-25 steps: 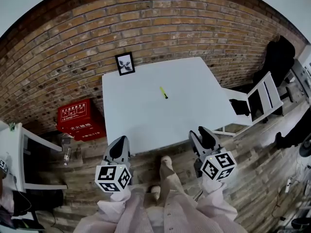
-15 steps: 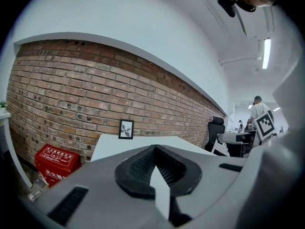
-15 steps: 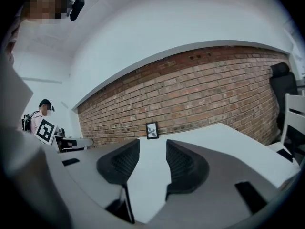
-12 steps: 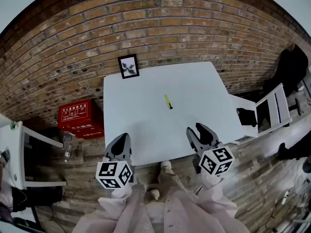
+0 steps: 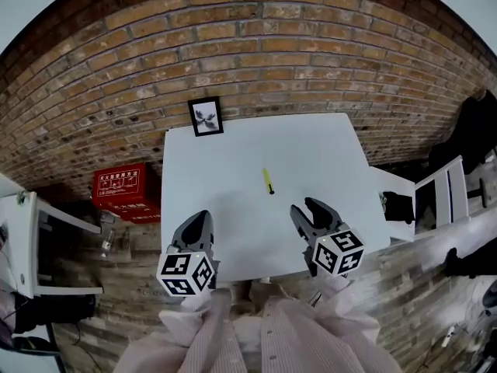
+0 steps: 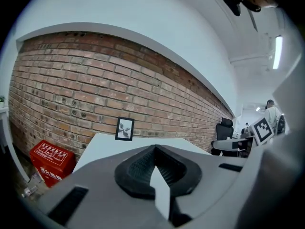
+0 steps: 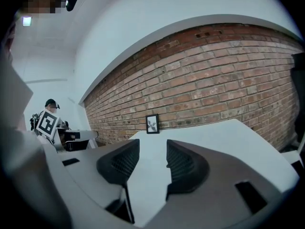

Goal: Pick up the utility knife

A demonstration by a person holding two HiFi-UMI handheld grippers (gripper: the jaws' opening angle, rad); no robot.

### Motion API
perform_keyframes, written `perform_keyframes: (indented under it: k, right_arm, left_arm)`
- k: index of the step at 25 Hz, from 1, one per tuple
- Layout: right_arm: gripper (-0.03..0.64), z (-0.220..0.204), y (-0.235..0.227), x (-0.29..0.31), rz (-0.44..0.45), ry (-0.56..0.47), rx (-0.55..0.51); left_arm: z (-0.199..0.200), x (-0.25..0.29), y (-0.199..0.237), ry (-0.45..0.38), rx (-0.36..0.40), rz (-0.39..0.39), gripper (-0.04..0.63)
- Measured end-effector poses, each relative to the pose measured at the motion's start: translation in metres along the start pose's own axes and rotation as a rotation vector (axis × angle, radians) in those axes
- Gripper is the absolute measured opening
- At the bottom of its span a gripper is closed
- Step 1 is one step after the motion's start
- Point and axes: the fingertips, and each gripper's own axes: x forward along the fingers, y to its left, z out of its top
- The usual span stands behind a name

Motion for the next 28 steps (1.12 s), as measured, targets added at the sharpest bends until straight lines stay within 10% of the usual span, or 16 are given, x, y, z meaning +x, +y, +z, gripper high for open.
perform_keyframes:
  k: [28]
  right_arm:
    - [0.163, -0.06, -0.037, 0.125, 0.06, 0.303, 0.041]
  left_arm:
    - [-0.057, 0.094, 0.03, 0.227, -0.075, 0.007, -0.006]
